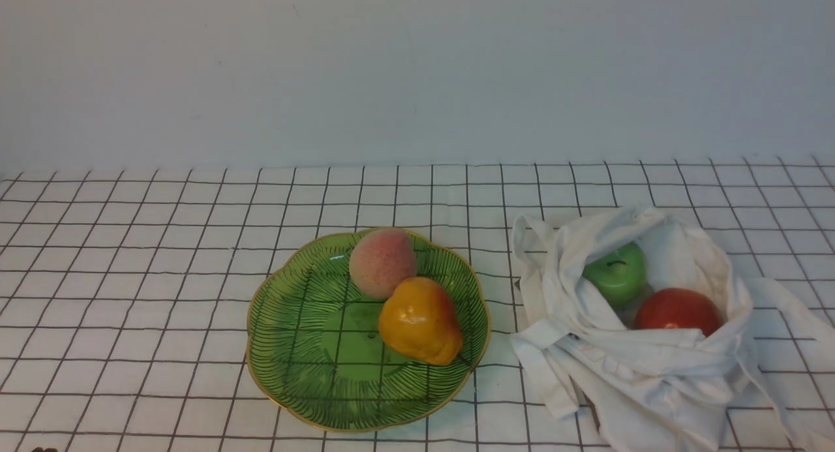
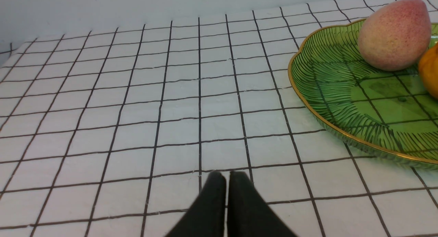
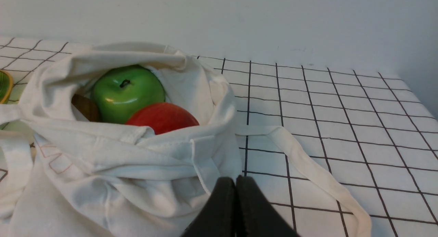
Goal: Take the fruit out of the bag on the white checkered tablecloth and place them on the plate.
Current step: 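Reach into the cloth bag and grasp a fruit inside it with the right gripper, then move the fruit from the bag and place it onto the plate with the right gripper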
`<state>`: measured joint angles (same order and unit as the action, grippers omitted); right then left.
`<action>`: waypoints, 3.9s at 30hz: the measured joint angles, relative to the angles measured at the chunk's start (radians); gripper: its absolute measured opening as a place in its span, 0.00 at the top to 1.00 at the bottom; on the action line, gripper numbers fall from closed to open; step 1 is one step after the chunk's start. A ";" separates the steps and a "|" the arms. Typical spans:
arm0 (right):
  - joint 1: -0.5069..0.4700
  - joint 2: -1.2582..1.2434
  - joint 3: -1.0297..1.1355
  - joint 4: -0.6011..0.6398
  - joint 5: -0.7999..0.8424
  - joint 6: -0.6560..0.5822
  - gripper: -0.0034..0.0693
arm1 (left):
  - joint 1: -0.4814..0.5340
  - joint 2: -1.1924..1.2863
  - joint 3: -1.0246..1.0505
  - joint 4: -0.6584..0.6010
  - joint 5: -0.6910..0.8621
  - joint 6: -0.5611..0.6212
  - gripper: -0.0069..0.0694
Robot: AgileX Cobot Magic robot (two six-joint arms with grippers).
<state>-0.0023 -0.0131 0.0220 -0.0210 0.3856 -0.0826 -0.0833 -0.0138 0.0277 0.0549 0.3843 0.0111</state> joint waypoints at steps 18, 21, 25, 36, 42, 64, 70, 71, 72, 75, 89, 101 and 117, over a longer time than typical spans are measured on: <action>0.000 0.000 0.008 0.680 -0.431 0.256 0.97 | 0.000 0.000 0.000 0.000 0.000 0.000 0.92; 0.002 0.000 -0.009 0.672 -0.433 0.255 0.97 | 0.000 0.000 0.000 0.000 0.000 0.000 0.92; 0.023 0.049 -0.160 0.585 -0.298 0.224 0.97 | 0.000 0.000 0.000 0.000 0.000 0.000 0.92; 0.026 0.814 -0.875 0.320 0.473 -0.014 0.97 | 0.000 0.000 0.000 0.000 0.000 0.000 0.92; 0.030 1.151 -1.039 0.314 0.582 -0.063 0.93 | 0.000 0.000 0.000 0.000 0.000 0.000 0.92; 0.164 1.787 -1.206 0.074 0.507 0.122 0.14 | 0.000 0.000 0.000 0.000 0.000 0.000 0.92; 0.164 1.839 -1.221 0.074 0.508 0.124 0.15 | 0.000 0.000 0.000 0.000 0.000 0.000 0.92; 0.164 1.840 -1.222 0.074 0.508 0.124 0.17 | 0.000 0.000 0.000 0.000 0.000 0.000 0.92; 0.164 1.841 -1.222 0.074 0.508 0.124 0.20 | 0.000 0.000 0.000 0.000 0.000 0.000 0.92; 0.164 1.841 -1.222 0.074 0.508 0.124 0.21 | 0.000 0.000 0.000 0.000 0.000 0.000 0.92; 0.164 1.518 -1.211 0.098 0.448 0.104 0.21 | 0.000 0.000 0.000 0.000 0.000 0.000 0.92; 0.493 1.481 -1.328 0.434 0.411 -0.104 0.21 | 0.000 0.000 0.000 0.000 0.000 0.000 0.92; 0.810 2.038 -1.630 0.381 0.335 -0.111 0.21 | 0.000 0.000 0.000 0.000 0.000 0.000 0.92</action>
<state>0.8072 2.0246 -1.6075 0.3597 0.7207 -0.1937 -0.0833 -0.0138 0.0277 0.0549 0.3843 0.0111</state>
